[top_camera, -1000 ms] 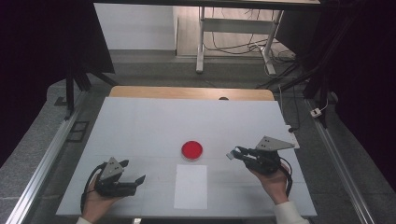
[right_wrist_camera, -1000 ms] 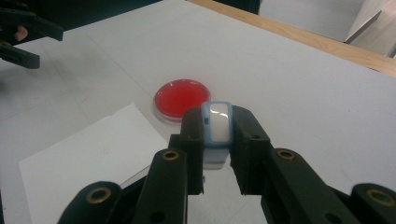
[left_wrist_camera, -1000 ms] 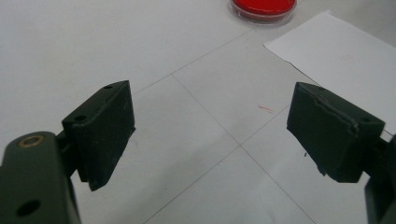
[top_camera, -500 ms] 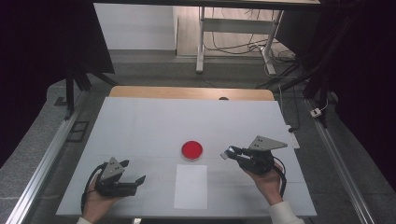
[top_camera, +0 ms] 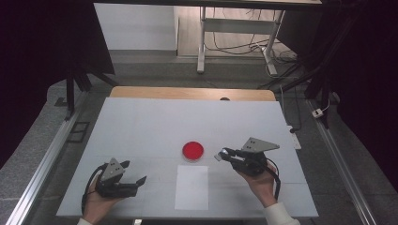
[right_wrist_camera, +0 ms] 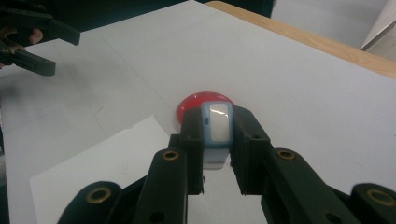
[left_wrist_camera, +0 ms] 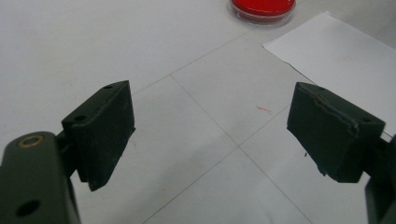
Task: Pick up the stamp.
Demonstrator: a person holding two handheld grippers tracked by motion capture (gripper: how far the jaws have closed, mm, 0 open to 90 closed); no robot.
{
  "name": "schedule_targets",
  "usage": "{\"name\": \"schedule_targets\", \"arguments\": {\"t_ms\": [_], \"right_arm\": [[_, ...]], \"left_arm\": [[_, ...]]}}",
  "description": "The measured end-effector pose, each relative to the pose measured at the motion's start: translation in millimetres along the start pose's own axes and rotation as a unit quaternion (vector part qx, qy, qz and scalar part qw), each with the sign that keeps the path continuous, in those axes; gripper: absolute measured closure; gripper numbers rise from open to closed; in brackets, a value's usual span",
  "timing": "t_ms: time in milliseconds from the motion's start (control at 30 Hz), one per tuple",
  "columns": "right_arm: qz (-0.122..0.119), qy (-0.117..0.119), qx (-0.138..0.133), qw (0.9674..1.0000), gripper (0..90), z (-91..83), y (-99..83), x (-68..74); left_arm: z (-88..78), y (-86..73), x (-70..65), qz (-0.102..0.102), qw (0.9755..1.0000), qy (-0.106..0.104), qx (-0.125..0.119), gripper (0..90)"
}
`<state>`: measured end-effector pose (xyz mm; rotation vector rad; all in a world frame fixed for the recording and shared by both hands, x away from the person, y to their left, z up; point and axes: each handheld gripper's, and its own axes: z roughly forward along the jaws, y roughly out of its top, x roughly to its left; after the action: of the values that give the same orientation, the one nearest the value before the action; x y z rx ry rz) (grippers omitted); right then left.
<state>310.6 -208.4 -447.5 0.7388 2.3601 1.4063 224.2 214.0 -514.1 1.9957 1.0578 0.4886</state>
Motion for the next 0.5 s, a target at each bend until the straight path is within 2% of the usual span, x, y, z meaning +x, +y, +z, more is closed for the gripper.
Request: {"name": "schedule_targets", "arguments": {"t_ms": [500], "right_arm": [[-0.008,0.01,0.004,0.9999,75.4,18.9,3.9,16.0]], "left_arm": [[0.6,0.4,-0.4,0.0,1.0,-0.001,-0.001,15.2]]}}
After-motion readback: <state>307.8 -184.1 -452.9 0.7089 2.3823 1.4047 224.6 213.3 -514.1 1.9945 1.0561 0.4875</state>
